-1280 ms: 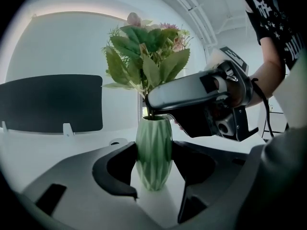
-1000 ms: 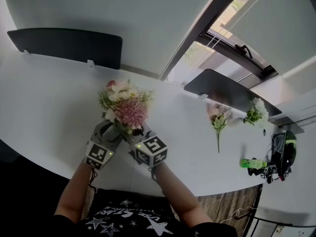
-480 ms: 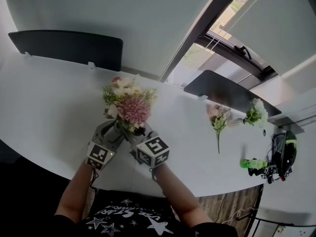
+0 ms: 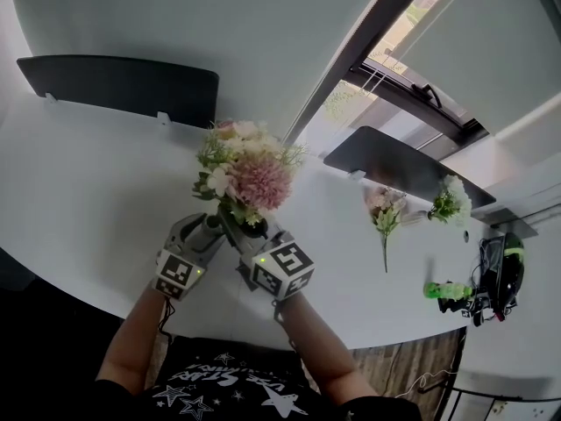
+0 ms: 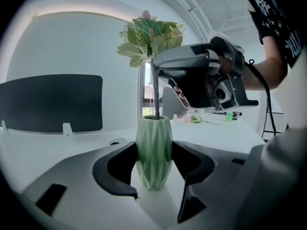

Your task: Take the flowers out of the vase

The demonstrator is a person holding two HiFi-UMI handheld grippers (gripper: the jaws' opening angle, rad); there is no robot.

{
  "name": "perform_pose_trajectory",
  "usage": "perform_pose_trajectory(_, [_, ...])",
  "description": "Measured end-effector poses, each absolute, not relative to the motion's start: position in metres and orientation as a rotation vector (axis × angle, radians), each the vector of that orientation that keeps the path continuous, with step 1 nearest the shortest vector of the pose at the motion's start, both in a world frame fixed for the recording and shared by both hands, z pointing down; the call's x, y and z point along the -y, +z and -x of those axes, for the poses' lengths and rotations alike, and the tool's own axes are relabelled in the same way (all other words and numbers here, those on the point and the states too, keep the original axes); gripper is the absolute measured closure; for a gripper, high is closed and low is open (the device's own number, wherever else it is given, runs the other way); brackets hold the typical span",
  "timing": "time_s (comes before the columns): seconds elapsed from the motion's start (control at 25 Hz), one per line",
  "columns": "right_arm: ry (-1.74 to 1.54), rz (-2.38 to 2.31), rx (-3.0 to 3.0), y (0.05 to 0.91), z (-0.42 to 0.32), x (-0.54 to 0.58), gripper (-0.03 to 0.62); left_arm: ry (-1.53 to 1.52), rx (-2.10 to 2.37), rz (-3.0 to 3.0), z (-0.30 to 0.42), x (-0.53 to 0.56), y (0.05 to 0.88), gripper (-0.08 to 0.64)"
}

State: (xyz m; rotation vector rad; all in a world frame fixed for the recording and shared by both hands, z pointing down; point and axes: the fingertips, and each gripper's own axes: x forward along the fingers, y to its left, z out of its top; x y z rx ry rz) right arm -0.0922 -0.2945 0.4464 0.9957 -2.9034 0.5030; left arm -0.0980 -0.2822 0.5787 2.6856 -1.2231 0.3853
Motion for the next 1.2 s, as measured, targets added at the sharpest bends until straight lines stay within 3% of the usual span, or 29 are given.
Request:
perform_pose_trajectory(0.96, [0.316, -1.198, 2.974, 0.367, 0.05, 0.262, 0.537, 0.438, 1.207, -2.681, 0.1, 0.274, 0.596, 0.308])
perform_pose_trajectory(1.2, [0.36, -1.246, 2.938, 0.369, 0.048, 0.259, 0.537, 0.361, 1.22, -2.608, 0.118, 0.272, 0.586, 0.261])
